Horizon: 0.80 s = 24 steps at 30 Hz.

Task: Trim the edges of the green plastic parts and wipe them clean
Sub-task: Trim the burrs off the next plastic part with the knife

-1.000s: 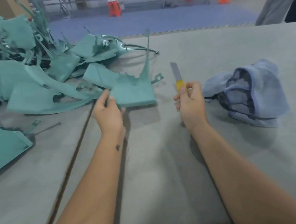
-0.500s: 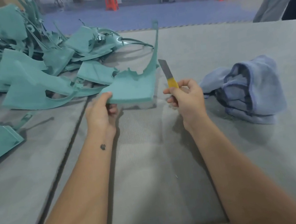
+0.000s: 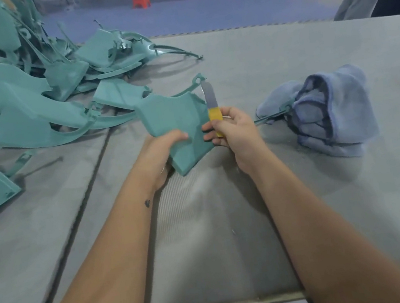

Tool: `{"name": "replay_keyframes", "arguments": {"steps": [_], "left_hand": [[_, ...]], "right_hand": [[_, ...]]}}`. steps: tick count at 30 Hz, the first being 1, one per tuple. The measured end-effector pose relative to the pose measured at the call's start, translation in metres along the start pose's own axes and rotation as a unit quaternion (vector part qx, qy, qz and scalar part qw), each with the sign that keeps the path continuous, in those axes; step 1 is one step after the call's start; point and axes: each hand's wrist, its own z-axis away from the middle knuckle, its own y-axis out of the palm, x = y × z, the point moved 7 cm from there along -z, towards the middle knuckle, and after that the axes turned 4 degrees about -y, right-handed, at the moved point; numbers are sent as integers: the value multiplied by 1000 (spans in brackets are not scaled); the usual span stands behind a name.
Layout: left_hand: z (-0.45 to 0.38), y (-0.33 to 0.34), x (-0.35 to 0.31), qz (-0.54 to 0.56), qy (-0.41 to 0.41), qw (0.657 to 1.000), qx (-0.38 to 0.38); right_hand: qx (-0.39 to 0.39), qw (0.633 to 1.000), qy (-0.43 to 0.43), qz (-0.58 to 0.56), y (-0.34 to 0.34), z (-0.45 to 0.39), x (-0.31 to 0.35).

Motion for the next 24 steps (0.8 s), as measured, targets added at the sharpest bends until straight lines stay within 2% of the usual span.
{"name": "replay_keyframes", "arguments": {"steps": [3, 7, 9, 11, 13, 16, 20, 24], "left_hand": [[-5, -5, -1, 33, 1, 998, -44], [-10, -14, 2, 198, 6, 966, -163], [-11, -10, 6, 305, -1, 942, -140], [-11, -5, 7, 346, -33, 934, -87], [-10, -2, 8, 320, -70, 943, -56], [-8, 4, 11, 332, -94, 938, -41], [-2, 13, 14, 294, -111, 949, -28], [2, 12, 11, 310, -95, 944, -62]], "right_hand": [[-30, 999, 13, -15, -3, 0, -1], [-22, 1000, -6, -20, -3, 0, -1], [8, 1000, 10, -12, 1, -1, -4], [30, 999, 30, 16, 5, -2, -9], [41, 996, 22, 71, 7, -2, -8], [57, 991, -20, 119, 10, 2, -3], [81, 995, -14, 54, 14, 7, 0], [113, 994, 0, 17, 19, 11, 1]]}}
